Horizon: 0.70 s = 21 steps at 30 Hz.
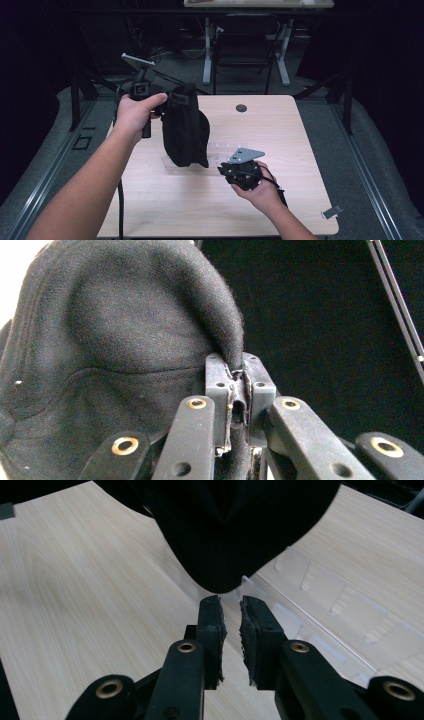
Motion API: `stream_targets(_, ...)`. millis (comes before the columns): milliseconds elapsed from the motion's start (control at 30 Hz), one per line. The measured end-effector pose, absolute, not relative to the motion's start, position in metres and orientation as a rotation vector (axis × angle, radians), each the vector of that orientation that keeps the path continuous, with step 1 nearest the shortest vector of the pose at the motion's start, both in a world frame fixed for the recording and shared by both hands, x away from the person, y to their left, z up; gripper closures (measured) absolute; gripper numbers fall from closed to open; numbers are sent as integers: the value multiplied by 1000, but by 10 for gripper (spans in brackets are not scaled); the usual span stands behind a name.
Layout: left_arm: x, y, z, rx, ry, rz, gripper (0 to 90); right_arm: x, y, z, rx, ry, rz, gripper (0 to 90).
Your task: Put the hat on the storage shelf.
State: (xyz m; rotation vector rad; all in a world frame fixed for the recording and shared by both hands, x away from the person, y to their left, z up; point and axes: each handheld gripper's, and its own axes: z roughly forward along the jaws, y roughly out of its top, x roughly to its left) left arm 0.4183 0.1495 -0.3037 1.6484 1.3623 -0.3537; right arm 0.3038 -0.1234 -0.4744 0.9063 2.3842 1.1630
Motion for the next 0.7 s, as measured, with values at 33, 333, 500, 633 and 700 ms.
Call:
stream_targets(33, 418, 149, -303, 1652, 1363, -353, 846, 304, -121, -474, 900, 2380, 1168, 787)
stream_targets(333, 419, 144, -303, 1647, 1356, -357, 846, 306, -99, -465, 831, 2406, 1179, 787)
stream_targets(500, 419, 142, -303, 1644, 1363, -358, 846, 306, -91, -462, 813, 2410, 1191, 785)
stream_targets(633, 419, 141, -303, 1641, 1361, -358, 846, 306, -86, -461, 808, 2412, 1189, 784)
stream_targets(700, 419, 141, -303, 1651, 1349, -355, 846, 307, -84, -460, 800, 2416, 1183, 784)
